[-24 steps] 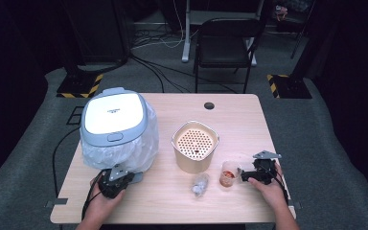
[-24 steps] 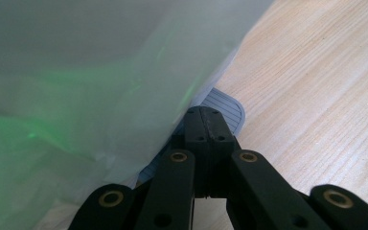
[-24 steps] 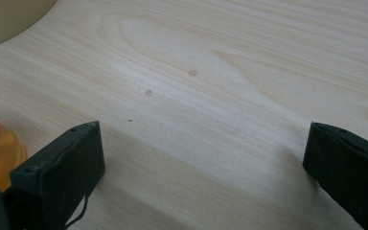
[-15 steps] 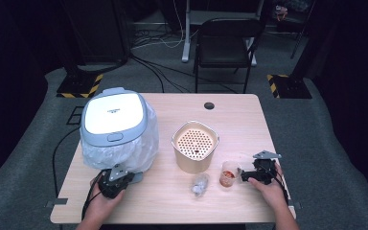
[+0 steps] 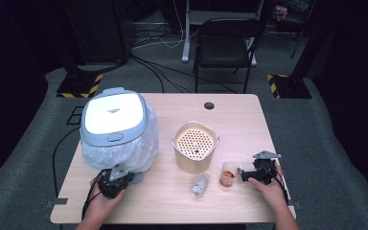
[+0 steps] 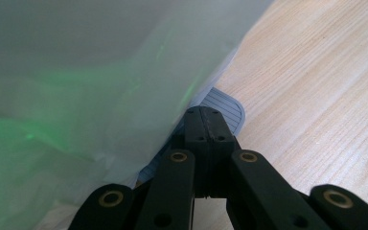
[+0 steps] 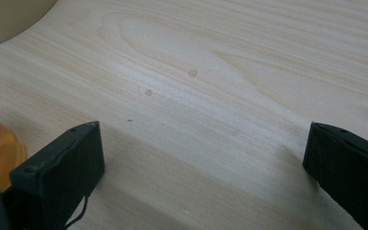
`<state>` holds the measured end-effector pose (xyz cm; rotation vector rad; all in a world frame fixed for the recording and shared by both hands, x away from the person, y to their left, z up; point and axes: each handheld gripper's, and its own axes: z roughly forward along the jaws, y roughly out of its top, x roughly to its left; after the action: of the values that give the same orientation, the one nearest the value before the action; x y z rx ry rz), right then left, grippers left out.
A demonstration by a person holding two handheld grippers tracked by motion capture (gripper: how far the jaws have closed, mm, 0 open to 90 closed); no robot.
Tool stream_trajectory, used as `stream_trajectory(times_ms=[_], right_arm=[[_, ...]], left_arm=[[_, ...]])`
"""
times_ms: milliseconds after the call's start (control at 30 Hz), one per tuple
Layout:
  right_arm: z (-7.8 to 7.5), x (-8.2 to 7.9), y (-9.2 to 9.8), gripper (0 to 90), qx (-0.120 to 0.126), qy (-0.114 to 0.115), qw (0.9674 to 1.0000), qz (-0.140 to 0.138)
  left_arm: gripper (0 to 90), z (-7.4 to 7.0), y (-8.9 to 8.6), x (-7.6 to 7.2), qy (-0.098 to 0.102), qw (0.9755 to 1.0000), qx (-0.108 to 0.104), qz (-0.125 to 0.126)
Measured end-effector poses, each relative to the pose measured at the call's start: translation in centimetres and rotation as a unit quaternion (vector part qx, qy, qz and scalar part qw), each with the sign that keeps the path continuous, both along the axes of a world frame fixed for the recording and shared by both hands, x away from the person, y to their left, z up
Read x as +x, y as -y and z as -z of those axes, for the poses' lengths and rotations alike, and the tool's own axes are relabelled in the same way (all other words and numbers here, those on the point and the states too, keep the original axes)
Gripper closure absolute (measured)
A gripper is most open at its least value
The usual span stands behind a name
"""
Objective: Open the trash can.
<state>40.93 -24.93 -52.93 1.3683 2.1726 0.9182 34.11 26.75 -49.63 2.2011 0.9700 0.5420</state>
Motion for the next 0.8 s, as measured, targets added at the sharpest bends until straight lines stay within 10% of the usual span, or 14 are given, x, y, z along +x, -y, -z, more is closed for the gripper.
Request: stream_trajectory(times_ms=[800], right_arm=[[0.00,-0.01,0.01,0.0,-0.001,0.000,1.0000,0.001]], left_arm=[[90.0,0.90,0.68,0.22,-0.010,0.9993,0.035,0.002]])
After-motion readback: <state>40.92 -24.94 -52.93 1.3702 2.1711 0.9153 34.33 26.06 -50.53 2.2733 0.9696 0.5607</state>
